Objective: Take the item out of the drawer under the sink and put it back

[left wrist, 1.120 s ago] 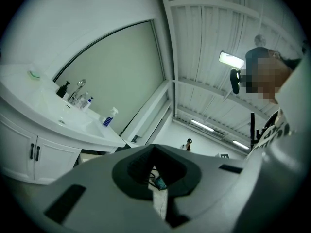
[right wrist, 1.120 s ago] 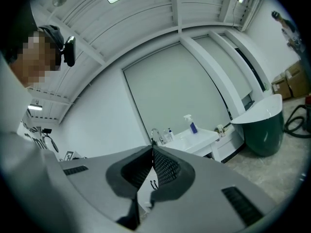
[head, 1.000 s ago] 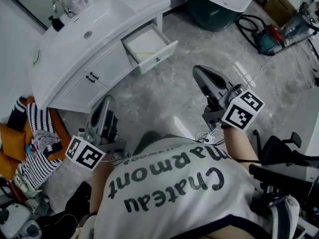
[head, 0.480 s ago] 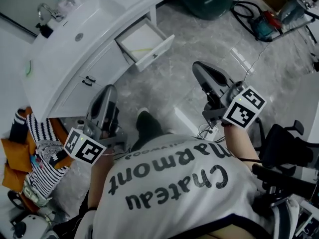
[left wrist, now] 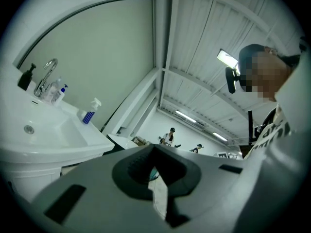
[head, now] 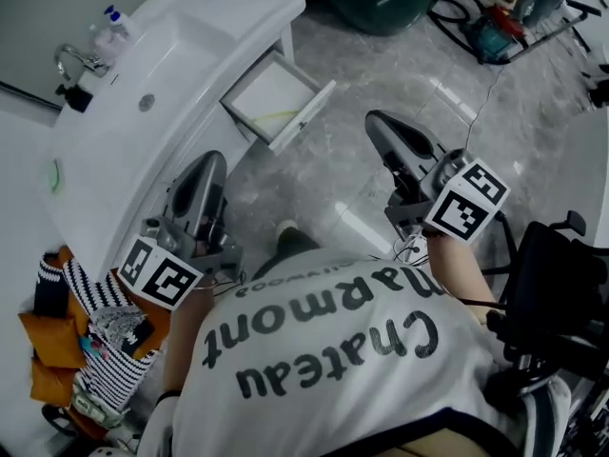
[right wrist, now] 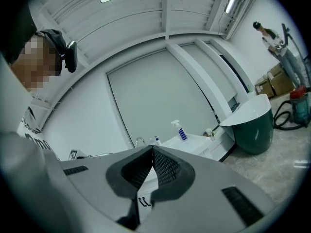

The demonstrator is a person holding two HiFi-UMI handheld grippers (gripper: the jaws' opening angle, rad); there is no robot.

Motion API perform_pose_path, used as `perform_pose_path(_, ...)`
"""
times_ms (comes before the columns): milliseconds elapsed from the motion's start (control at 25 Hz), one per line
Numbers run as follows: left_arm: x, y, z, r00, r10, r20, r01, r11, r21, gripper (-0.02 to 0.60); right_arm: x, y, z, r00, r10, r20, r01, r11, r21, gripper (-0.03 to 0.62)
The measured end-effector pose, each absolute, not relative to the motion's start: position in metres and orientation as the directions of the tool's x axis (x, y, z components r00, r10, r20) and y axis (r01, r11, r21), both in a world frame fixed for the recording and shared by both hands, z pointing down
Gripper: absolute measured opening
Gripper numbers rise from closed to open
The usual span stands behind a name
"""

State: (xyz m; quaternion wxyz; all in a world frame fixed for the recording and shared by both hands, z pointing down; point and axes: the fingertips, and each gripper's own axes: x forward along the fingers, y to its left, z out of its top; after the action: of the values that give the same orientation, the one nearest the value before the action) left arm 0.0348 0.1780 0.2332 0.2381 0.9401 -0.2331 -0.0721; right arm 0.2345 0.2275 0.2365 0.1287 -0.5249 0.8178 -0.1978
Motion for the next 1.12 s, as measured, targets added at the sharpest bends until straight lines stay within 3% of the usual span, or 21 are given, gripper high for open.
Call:
perform_pose_path(240,0.021,0.134,0.225,0.902,-0.427,-0.057,-0.350,-0.803,0.482,0.008,0.218,0.194,0.226,-0.370,-0.929,-0.017,-0.830,0.338,-0.443,0.011)
perform_pose_path(680,0.017,0.081,0.245,0.948,-0.315,0.042,-0.304,-0.860,0.411,0.008,0.192,0.140,0.231,-0.327,-0.945,0.014,-0.856,0.290,-0.428,0.011)
perform_pose_path(1120,0.020,0.058,0.268,0.931,-0.359,0.069,-0.348,-0.811,0.470,0.008,0.194,0.120,0.250,-0.357,-0.932,0.066,-0.852,0.296,-0.432,0.011)
